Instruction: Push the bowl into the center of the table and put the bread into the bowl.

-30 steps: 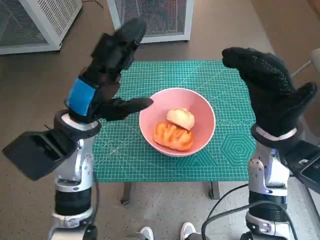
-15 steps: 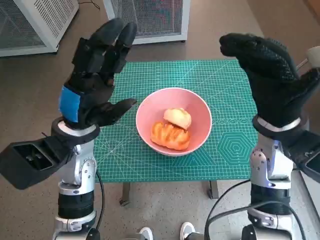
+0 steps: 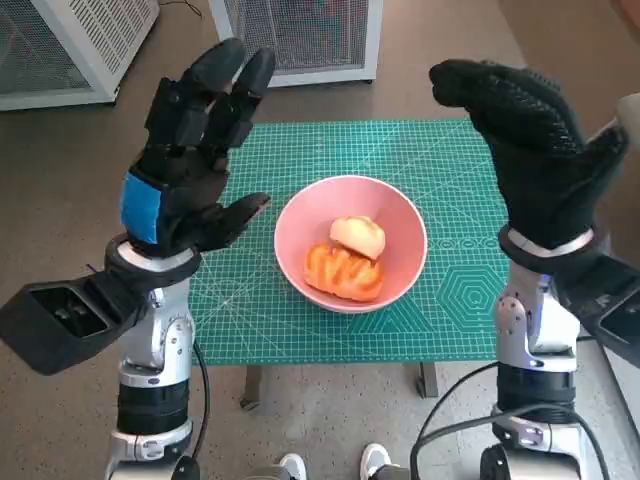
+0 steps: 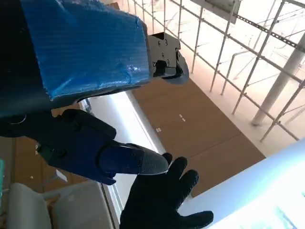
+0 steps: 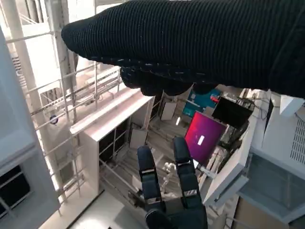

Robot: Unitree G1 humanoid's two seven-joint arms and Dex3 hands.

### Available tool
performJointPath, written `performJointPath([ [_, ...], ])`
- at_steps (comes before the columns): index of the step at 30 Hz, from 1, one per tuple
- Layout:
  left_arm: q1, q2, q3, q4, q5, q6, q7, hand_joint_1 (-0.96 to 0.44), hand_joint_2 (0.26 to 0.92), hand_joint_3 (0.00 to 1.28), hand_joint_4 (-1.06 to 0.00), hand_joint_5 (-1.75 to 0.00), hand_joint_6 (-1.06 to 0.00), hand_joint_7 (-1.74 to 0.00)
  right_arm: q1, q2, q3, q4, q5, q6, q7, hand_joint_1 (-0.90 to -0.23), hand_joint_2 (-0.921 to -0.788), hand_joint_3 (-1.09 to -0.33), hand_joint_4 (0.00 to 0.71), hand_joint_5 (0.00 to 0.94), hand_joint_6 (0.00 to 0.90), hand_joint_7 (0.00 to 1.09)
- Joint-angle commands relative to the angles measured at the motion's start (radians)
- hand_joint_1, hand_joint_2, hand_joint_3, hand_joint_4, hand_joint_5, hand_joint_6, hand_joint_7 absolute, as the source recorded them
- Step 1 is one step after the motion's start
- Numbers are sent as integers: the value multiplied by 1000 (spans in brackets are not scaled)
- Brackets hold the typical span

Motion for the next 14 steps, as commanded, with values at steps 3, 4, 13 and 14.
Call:
performJointPath([
  [3,-15,15,-4,0,4,1,7,-568,921,287,-213,-5,-90,-449,1,8,10,19,-37,-4,-26,-547,-921,-574,304,4,35,605],
  [4,-14,16,-3,-1,6,1,11,-569,921,287,-212,-4,-90,-449,3,8,11,15,-40,-4,-29,-548,-921,-574,305,5,35,605],
  [13,-10,19,-6,6,32,-16,38,-586,921,290,-188,0,-87,-441,11,5,16,7,-48,-7,-33,-559,-921,-572,315,8,46,606],
  [14,-10,19,-6,7,34,-18,40,-590,921,294,-184,0,-86,-439,12,4,17,7,-49,-8,-33,-561,-921,-572,315,8,46,606],
])
